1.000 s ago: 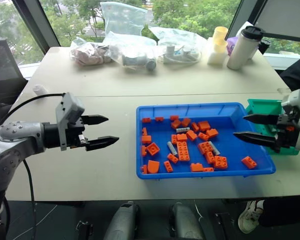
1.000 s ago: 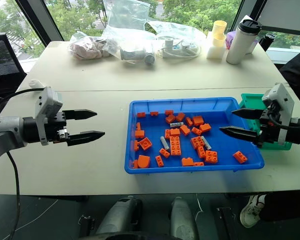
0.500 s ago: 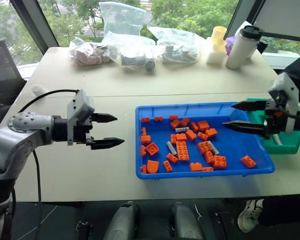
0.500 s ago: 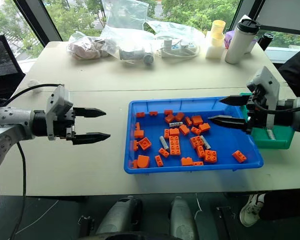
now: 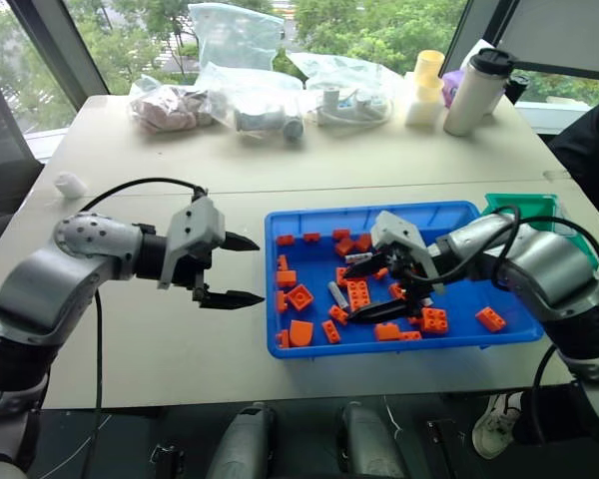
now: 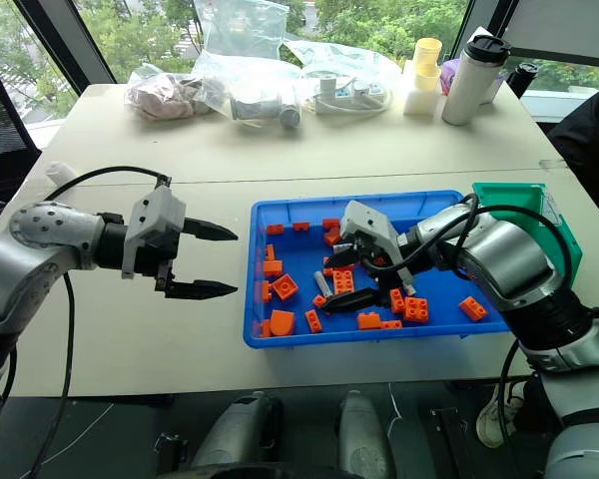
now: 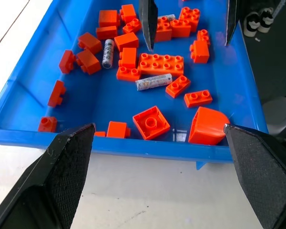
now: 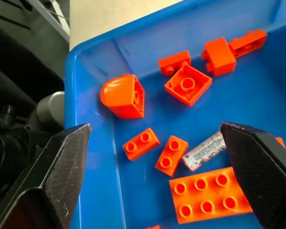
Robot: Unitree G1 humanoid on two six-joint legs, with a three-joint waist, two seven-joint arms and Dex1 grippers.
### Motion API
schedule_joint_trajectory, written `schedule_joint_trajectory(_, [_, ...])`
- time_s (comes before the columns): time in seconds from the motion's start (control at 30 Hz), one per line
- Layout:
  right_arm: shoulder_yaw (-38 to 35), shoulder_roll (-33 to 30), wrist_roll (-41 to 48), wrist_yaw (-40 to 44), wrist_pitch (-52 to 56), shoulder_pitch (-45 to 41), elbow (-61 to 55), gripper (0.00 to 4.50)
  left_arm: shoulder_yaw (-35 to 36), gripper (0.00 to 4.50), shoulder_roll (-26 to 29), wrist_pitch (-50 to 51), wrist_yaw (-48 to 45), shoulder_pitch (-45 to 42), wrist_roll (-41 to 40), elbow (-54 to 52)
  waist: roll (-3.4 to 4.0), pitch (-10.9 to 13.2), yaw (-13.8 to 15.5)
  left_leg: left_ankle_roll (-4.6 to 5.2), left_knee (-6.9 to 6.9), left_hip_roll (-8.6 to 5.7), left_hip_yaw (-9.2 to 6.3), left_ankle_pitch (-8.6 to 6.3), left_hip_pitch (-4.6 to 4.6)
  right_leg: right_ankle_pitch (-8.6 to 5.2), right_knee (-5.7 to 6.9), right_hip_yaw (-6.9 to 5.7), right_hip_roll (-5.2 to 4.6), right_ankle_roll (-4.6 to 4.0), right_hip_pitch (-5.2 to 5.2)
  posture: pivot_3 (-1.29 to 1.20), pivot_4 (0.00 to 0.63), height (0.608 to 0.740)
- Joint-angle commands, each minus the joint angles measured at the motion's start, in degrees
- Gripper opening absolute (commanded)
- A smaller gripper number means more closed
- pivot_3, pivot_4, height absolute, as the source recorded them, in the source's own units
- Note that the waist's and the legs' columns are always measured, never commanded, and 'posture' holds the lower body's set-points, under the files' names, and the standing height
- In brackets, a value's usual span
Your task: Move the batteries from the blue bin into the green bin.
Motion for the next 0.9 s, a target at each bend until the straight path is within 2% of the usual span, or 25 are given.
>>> schedule_joint_trajectory(0.03, [0.5,1.5,-1.6,-1.6,1.2,-1.7,0.2,4.45,1.6,4.5,-0.3,0.4,1.5,0.4,0.0,-2.5,0.0,0.0,0.0,-0.02,0.0,0.0,0.0,0.01,0.0,0.0,0.05,0.01,0.0,0.0,-0.03,0.0,0.15,0.74])
schedule_joint_trajectory(0.3, [5.4,6.4,-10.1,-6.5,-0.2,-3.2,5.4,4.45,1.4,4.5,-2.1,0.2,4.3,0.5,0.7,-3.0,-0.01,0.0,0.1,-0.09,0.02,-0.02,0.0,0.05,0.01,0.0,0.23,0.02,0.0,-0.01,-0.09,0.0,0.15,0.74])
schedule_joint_trajectory(0.67, [8.6,6.2,-17.9,-6.5,-4.8,-1.4,5.0,4.45,0.8,4.5,-3.6,0.5,5.5,-0.5,0.9,-2.9,-0.01,0.0,0.0,-0.15,0.03,-0.02,0.01,0.09,0.02,-0.01,0.49,0.03,0.01,-0.01,-0.21,0.0,0.15,0.74])
schedule_joint_trajectory(0.77, [9.5,6.1,-20.1,-6.5,-6.6,-0.8,4.2,3.54,0.5,4.5,-4.0,0.4,5.6,-1.0,1.2,-2.7,-0.02,0.0,0.0,-0.16,0.03,-0.02,0.01,0.09,0.03,-0.01,0.51,0.03,0.02,-0.01,-0.21,0.0,0.15,0.74])
schedule_joint_trajectory(0.9, [12.1,5.9,-24.5,-6.7,-10.3,0.2,2.5,1.55,0.2,4.5,-4.7,0.1,5.7,-1.8,1.8,-2.0,-0.02,0.0,0.0,-0.16,0.03,-0.03,0.01,0.09,0.04,-0.01,0.52,0.03,0.02,-0.01,-0.21,0.0,0.15,0.74])
